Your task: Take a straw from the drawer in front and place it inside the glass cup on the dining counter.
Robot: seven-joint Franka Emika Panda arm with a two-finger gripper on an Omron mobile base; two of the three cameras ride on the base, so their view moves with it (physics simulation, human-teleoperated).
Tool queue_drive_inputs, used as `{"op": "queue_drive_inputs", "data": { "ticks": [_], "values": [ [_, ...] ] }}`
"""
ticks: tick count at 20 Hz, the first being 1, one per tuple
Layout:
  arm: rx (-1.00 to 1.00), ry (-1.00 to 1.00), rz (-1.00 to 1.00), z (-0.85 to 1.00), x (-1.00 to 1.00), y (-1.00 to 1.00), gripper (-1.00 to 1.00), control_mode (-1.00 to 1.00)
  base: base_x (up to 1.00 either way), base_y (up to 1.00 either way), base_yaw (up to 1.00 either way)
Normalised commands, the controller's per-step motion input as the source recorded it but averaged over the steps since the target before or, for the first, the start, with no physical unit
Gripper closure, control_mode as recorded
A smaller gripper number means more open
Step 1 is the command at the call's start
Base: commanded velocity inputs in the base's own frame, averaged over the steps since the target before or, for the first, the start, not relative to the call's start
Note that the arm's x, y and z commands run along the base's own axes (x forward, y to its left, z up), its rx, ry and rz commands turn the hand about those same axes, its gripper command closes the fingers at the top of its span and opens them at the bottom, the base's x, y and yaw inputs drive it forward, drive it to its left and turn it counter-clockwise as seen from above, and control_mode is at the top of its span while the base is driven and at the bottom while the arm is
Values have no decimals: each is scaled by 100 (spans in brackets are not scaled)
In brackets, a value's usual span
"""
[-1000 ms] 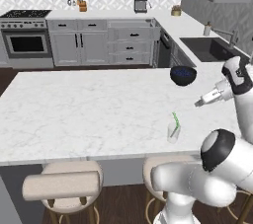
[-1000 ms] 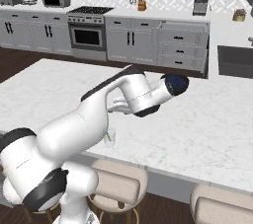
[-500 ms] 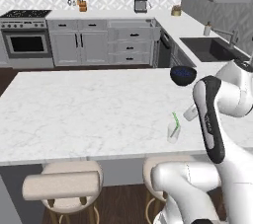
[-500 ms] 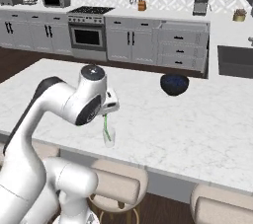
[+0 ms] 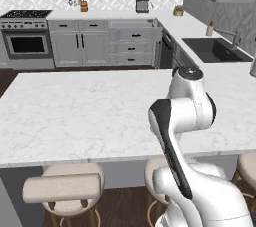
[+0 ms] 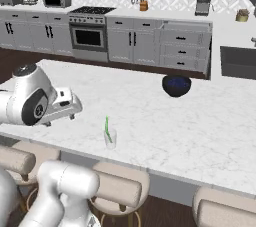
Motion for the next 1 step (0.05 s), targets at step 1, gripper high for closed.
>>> {"op": "queue_drive_inputs", "data": {
  "ticks": [1],
  "values": [
    [0, 27, -2, 0, -29, 85, -100, -100, 0, 0, 0]
  ]
}}
